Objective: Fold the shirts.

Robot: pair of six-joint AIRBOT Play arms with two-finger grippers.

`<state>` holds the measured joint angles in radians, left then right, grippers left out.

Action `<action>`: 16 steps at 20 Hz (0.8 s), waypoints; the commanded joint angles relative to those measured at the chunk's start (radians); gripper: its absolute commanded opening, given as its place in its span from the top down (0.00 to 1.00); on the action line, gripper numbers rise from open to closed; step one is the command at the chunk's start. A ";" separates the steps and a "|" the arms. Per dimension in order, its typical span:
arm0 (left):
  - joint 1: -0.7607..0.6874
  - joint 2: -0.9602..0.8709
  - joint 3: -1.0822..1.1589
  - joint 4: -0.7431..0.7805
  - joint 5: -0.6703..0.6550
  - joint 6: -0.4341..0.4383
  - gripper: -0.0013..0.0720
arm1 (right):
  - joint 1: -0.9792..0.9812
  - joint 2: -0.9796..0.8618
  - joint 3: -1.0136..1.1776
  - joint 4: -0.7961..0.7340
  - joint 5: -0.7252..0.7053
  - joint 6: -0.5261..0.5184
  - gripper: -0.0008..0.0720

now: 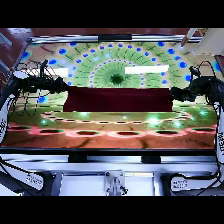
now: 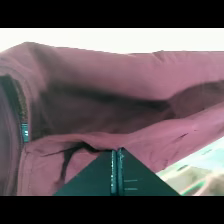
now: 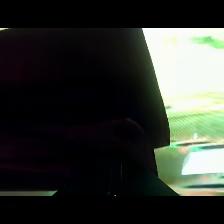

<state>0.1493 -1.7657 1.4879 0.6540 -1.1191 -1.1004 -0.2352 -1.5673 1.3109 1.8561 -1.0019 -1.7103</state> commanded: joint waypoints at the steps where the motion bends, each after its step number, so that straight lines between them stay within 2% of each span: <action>1: 0.000 0.009 0.006 0.000 -0.057 -0.004 0.94 | 0.002 0.023 0.001 -0.024 -0.135 0.009 0.88; 3: 0.002 0.024 0.006 0.001 -0.091 -0.004 0.94 | 0.002 0.062 0.001 -0.056 -0.145 0.006 0.88; 7: -0.003 0.011 0.005 0.001 -0.050 -0.016 0.94 | 0.002 0.058 0.001 -0.103 -0.044 0.042 0.88; 11: -0.010 -0.016 0.005 0.000 0.055 -0.049 0.94 | 0.002 -0.039 0.001 -0.067 0.074 0.077 0.88; 16: -0.009 -0.063 0.005 0.001 0.037 -0.048 0.94 | 0.002 -0.104 0.001 0.029 0.213 0.076 0.88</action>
<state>0.1406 -1.8076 1.4925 0.6540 -1.0870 -1.1454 -0.2329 -1.6360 1.3109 1.8336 -0.8795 -1.6413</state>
